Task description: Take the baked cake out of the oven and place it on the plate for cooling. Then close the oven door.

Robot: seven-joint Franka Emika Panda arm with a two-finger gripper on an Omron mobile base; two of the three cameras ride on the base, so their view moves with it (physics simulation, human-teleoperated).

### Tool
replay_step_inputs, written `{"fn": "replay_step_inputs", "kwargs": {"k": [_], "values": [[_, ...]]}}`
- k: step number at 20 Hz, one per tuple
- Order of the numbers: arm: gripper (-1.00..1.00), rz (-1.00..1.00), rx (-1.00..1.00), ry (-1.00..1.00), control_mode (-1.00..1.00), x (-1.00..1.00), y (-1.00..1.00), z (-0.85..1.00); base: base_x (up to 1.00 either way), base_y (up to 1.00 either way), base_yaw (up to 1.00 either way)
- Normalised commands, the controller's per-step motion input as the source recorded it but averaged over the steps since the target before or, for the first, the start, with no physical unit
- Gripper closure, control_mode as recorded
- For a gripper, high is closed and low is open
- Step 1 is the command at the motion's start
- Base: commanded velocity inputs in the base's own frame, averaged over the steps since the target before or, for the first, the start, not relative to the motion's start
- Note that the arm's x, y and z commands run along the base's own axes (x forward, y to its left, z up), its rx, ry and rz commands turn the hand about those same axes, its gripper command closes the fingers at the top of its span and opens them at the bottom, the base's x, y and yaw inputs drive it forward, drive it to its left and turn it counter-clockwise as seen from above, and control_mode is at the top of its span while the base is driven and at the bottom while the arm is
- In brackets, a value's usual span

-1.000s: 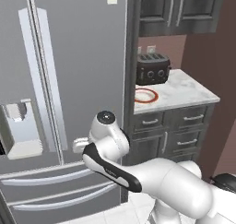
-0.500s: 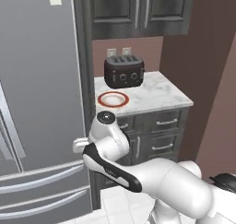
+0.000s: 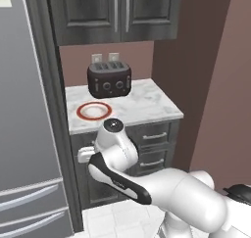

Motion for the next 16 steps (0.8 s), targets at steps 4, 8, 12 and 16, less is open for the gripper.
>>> {"fn": "replay_step_inputs", "kwargs": {"k": [4,8,12,16], "values": [[1.00,0.00,0.00,0.00,1.00,0.00,0.00,0.00,0.51,-0.37,0.00],[1.00,0.00,0.00,0.00,1.00,0.00,0.00,0.00,0.49,-0.17,-0.01],[1.00,0.00,0.00,0.00,1.00,0.00,0.00,0.00,0.48,-0.18,-0.04],[1.00,0.00,0.00,0.00,1.00,0.00,0.00,0.00,0.50,-0.15,-0.04]]}}
